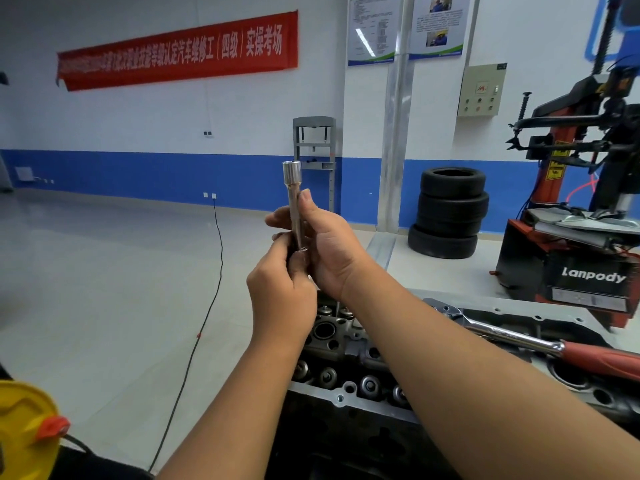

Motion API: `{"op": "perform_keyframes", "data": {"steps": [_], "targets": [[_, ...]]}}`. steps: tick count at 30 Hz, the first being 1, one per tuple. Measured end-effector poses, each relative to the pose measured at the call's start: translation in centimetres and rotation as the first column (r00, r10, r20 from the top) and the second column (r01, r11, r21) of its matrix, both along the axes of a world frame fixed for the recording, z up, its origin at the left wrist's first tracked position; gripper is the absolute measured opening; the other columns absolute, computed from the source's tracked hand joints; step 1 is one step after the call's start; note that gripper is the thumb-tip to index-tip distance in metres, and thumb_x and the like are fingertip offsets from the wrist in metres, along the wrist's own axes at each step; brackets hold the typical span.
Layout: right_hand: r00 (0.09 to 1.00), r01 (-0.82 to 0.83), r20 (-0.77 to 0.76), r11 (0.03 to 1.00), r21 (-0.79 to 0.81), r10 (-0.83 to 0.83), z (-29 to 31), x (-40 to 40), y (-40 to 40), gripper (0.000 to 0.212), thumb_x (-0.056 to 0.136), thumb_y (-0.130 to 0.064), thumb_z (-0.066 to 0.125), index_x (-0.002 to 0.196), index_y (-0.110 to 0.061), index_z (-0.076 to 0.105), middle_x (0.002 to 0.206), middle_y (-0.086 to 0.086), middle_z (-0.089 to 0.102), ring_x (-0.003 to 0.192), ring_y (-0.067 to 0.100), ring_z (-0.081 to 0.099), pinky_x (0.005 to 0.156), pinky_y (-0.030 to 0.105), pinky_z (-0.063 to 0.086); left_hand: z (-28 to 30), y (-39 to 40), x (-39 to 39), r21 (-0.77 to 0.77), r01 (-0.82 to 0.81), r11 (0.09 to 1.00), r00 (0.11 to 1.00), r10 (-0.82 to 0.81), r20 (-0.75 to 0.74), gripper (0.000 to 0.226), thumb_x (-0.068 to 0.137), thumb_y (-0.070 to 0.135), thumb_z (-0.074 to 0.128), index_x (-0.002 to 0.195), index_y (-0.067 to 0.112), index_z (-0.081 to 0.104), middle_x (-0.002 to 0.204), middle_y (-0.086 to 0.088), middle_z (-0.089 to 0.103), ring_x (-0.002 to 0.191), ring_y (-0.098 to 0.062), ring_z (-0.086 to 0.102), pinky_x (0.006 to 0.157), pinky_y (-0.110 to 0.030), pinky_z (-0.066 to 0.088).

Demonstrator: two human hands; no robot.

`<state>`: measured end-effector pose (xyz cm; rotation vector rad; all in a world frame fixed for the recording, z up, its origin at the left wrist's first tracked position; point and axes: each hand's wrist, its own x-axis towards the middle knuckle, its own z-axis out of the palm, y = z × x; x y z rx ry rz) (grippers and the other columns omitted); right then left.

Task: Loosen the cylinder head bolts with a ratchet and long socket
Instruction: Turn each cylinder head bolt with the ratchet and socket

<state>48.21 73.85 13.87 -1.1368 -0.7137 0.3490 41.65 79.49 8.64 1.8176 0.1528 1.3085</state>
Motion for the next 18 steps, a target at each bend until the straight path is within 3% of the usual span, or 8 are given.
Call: {"op": "perform_keyframes", "data": {"steps": [4, 6, 8, 10, 12, 14, 15, 18], "targets": [[1.0, -0.015, -0.007, 0.998, 0.056, 0.015, 0.0, 0.0, 0.0, 0.023, 0.094, -0.034, 0.073, 0.097, -0.012, 0.068, 0.107, 0.011, 0.076, 0.078, 0.02, 0.068, 0.08, 0.048, 0.057, 0.1, 0.2, -0.3, -0.067, 0.0, 0.998, 1.0, 0.001, 0.021, 0.026, 0.095, 0.005, 0.074, 0.103, 0.028, 0.067, 0.09, 0.025, 0.066, 0.085, 0.013, 0.064, 0.075, 0.002, 0.043], [1.0, -0.017, 0.002, 0.999, 0.045, 0.017, 0.0, 0.1, 0.0, 0.025, 0.096, -0.035, 0.07, 0.096, -0.01, 0.069, 0.107, 0.01, 0.076, 0.077, 0.02, 0.069, 0.082, 0.051, 0.057, 0.0, 0.5, -0.2, -0.106, 0.014, 0.994, 1.0, -0.012, 0.02, 0.025, 0.093, 0.01, 0.078, 0.1, 0.031, 0.066, 0.087, 0.024, 0.068, 0.085, 0.015, 0.064, 0.076, -0.001, 0.044], [1.0, -0.021, 0.02, 1.0, 0.01, 0.021, 0.0, 0.0, 0.1, 0.035, 0.1, -0.044, 0.062, 0.092, -0.011, 0.072, 0.106, 0.008, 0.077, 0.08, 0.021, 0.07, 0.084, 0.051, 0.058, 0.0, 0.8, -0.1, -0.184, 0.066, 0.981, 0.998, -0.062, 0.023, 0.017, 0.098, 0.016, 0.073, 0.097, 0.032, 0.068, 0.084, 0.019, 0.072, 0.084, 0.009, 0.068, 0.079, -0.013, 0.053], [0.999, 0.003, 0.034, 1.0, -0.03, -0.002, 0.0, -0.1, 0.3, 0.043, 0.102, -0.051, 0.055, 0.09, -0.014, 0.075, 0.103, 0.006, 0.078, 0.084, 0.016, 0.072, 0.086, 0.043, 0.057, -0.1, 1.0, 0.0, -0.248, 0.142, 0.958, 0.989, -0.145, 0.006, 0.02, 0.105, 0.016, 0.059, 0.097, 0.03, 0.071, 0.088, 0.012, 0.076, 0.088, -0.005, 0.072, 0.085, -0.036, 0.061], [0.999, 0.017, 0.036, 0.999, -0.044, -0.016, 0.1, 0.0, 0.2, 0.04, 0.102, -0.051, 0.056, 0.094, -0.016, 0.074, 0.101, 0.007, 0.079, 0.084, 0.012, 0.073, 0.079, 0.033, 0.056, -0.1, 1.1, 0.1, -0.271, 0.187, 0.944, 0.98, -0.199, -0.017, 0.028, 0.108, 0.013, 0.052, 0.1, 0.03, 0.073, 0.093, 0.004, 0.077, 0.094, -0.02, 0.074, 0.09, -0.051, 0.061], [0.999, 0.015, 0.044, 0.999, -0.038, -0.014, 0.1, 0.1, 0.0, 0.026, 0.098, -0.042, 0.066, 0.097, -0.016, 0.07, 0.101, 0.007, 0.078, 0.08, 0.013, 0.071, 0.071, 0.032, 0.057, -0.1, 1.2, 0.2, -0.293, 0.189, 0.937, 0.979, -0.203, -0.018, 0.032, 0.108, 0.012, 0.053, 0.099, 0.036, 0.072, 0.095, 0.005, 0.078, 0.095, -0.021, 0.075, 0.089, -0.053, 0.062], [0.999, 0.014, 0.045, 1.0, -0.022, -0.013, 0.0, 0.2, -0.1, 0.021, 0.097, -0.037, 0.07, 0.096, -0.016, 0.068, 0.101, 0.008, 0.078, 0.08, 0.015, 0.071, 0.072, 0.036, 0.058, -0.1, 1.3, 0.2, -0.294, 0.18, 0.939, 0.981, -0.193, -0.016, 0.031, 0.107, 0.012, 0.056, 0.098, 0.038, 0.072, 0.095, 0.009, 0.078, 0.094, -0.015, 0.075, 0.089, -0.051, 0.063], [0.999, 0.014, 0.03, 1.0, 0.005, -0.015, -0.1, 0.2, -0.1, 0.021, 0.097, -0.033, 0.07, 0.095, -0.012, 0.068, 0.101, 0.009, 0.077, 0.09, 0.026, 0.067, 0.094, 0.059, 0.055, -0.3, 1.6, 0.3, -0.273, 0.168, 0.947, 0.985, -0.173, 0.005, 0.028, 0.1, 0.012, 0.068, 0.097, 0.039, 0.071, 0.093, 0.015, 0.078, 0.089, -0.005, 0.075, 0.09, -0.045, 0.064]]}}
